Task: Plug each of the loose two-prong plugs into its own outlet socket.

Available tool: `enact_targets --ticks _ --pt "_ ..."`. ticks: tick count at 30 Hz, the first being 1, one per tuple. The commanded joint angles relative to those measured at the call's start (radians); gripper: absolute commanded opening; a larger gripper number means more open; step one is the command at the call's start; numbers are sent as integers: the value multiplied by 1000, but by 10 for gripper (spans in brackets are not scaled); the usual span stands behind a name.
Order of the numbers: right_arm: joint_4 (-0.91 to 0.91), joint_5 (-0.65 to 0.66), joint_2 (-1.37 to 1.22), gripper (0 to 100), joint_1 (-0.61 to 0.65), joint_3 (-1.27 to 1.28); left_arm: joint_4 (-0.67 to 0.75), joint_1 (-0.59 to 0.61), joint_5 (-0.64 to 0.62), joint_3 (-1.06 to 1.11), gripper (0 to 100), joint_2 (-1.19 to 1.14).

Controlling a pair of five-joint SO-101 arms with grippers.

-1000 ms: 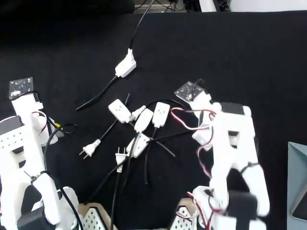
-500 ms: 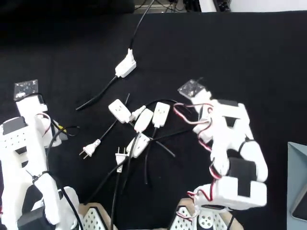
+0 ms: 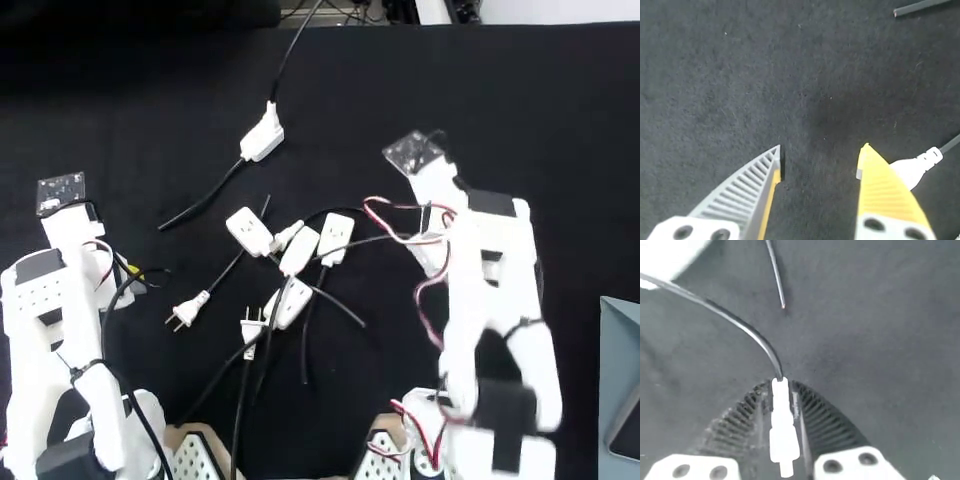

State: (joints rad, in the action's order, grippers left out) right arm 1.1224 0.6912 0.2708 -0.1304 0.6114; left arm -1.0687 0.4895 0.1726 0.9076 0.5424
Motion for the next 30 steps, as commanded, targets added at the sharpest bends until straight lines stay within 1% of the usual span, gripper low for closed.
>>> enact_targets --ticks 1,4,8,13,18,20,23,28,30 --pt "32 -109 154 11 54 -50 20 -10 -15 -2 245 23" --pt "32 -207 209 11 98 -47 20 -10 -15 -1 245 23" --pt "12 -350 211 11 176 -45 20 -10 -15 -1 245 23" --pt "-98 -468 211 11 232 18 18 -10 -15 1 245 17" --pt "-301 -474 211 11 278 225 18 -10 -15 1 245 15" --pt "-351 -450 206 11 281 298 18 -10 -15 1 245 15" --pt "-374 -416 163 11 279 352 17 -10 -15 1 245 15" --pt "-364 -413 38 12 276 335 21 -10 -17 15 245 21" --pt "-333 -413 -19 12 279 298 21 -10 -17 15 245 21"
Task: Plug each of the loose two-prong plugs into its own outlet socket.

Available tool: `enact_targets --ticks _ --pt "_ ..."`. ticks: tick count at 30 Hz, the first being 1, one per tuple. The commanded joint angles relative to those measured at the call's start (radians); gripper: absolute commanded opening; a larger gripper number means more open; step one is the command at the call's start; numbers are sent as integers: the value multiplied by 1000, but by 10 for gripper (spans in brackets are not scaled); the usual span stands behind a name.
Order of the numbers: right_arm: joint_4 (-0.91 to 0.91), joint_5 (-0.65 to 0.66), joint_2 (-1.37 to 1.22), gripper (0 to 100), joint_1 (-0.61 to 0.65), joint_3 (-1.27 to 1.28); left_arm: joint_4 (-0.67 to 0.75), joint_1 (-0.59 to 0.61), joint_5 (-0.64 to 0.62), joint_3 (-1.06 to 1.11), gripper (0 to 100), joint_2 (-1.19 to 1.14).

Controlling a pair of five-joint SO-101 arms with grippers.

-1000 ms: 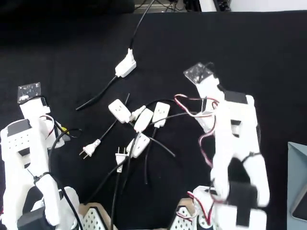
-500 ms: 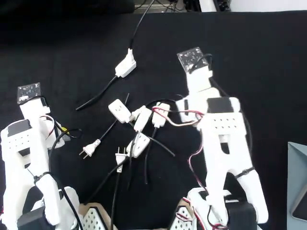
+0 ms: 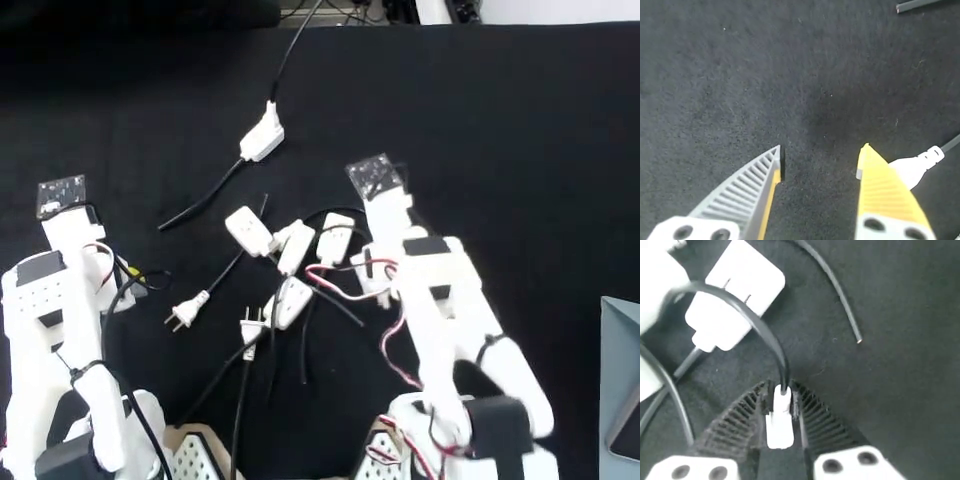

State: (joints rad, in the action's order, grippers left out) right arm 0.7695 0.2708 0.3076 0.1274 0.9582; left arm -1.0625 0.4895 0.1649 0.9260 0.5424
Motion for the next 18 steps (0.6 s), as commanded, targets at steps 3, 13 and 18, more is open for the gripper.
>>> enact_targets --ticks 3,13,18 --pt "109 3 -136 26 21 -147 15 -10 -9 -4 245 21" --pt "402 2 -260 137 17 -355 15 -10 -9 -4 245 21" --pt "450 2 -260 137 17 -360 15 -10 -9 -4 245 20"
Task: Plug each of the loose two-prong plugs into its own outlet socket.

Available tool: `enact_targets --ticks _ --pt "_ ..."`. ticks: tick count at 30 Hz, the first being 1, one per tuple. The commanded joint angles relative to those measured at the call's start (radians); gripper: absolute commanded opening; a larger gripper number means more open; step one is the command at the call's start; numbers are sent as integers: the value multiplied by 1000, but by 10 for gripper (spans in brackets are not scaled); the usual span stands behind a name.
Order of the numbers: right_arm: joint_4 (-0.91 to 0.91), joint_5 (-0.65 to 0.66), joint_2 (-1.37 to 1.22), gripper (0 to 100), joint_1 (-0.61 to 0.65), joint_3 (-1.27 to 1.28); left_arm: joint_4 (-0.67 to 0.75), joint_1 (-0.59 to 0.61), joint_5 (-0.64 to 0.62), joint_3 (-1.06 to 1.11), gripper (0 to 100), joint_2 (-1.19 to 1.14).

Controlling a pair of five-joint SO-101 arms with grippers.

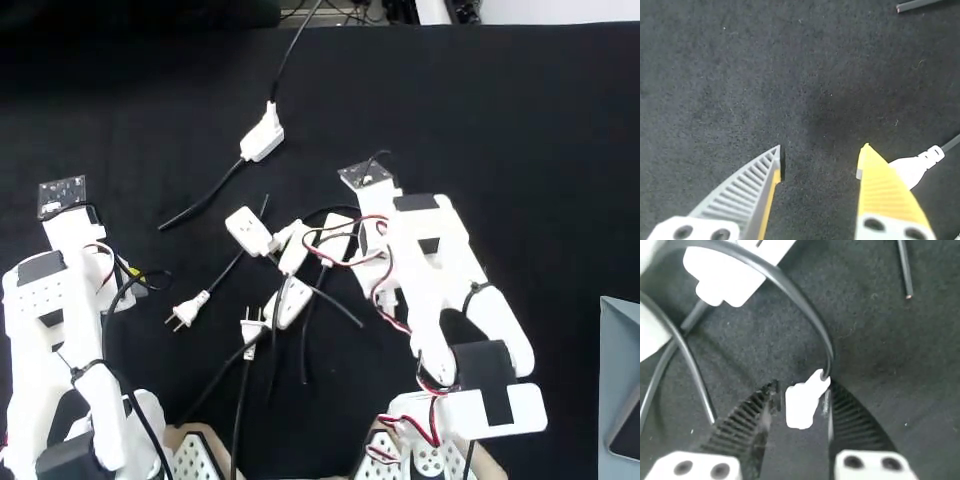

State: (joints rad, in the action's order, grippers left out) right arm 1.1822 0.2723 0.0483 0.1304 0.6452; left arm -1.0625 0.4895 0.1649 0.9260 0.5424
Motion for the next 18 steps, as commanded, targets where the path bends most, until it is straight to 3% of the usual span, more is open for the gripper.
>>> enact_targets --ticks 1,8,13,18 --pt "52 0 -1 137 14 -48 15 -10 -9 -4 245 18" --pt "37 -52 -10 132 -5 -44 15 -10 -9 -4 245 18" --pt "-15 -57 -8 38 -18 -48 15 -10 -9 -2 245 15" --pt "-18 -55 -8 32 -20 -44 15 -10 -9 -2 245 15"
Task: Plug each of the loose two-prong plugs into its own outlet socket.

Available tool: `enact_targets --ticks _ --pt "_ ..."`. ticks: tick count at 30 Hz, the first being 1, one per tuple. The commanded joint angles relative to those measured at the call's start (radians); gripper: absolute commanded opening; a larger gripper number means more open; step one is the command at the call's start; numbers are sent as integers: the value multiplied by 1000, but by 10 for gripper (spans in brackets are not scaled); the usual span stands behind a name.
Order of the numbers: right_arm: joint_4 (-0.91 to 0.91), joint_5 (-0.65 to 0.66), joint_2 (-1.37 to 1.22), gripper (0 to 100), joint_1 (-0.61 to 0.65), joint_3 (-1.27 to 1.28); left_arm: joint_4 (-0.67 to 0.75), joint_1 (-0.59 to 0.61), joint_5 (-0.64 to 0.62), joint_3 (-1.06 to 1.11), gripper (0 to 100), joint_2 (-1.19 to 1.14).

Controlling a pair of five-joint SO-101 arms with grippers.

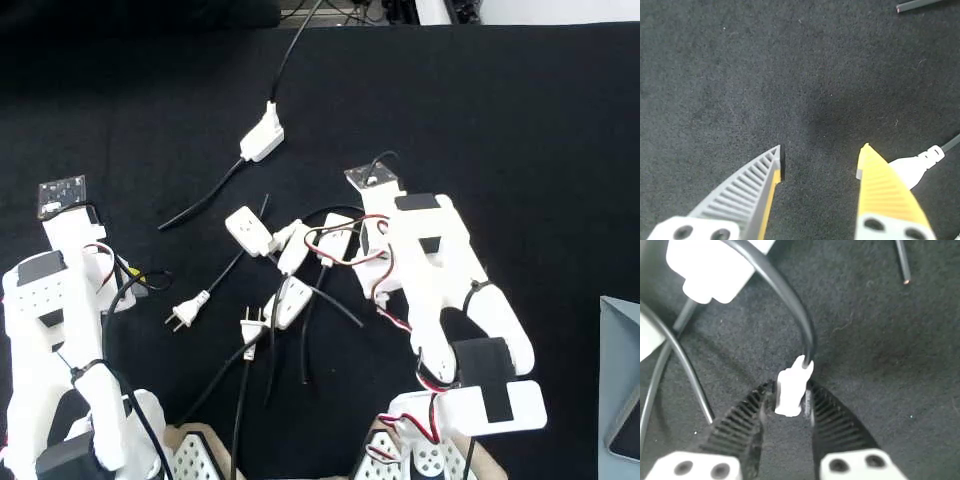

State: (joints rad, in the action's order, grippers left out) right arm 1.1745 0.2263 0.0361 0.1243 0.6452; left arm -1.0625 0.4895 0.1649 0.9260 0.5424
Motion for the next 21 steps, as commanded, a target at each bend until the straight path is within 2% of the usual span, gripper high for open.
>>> enact_targets --ticks 1,8,13,21 --pt "-11 -9 4 32 -14 -44 15 -10 -9 -2 245 15" --pt "-12 -25 2 35 -14 -50 15 -10 -9 -2 245 15" --pt "-3 -92 2 118 -14 -68 15 -10 -9 -2 245 15" --pt "-12 -94 2 100 -15 -81 15 -10 -9 -2 245 15"
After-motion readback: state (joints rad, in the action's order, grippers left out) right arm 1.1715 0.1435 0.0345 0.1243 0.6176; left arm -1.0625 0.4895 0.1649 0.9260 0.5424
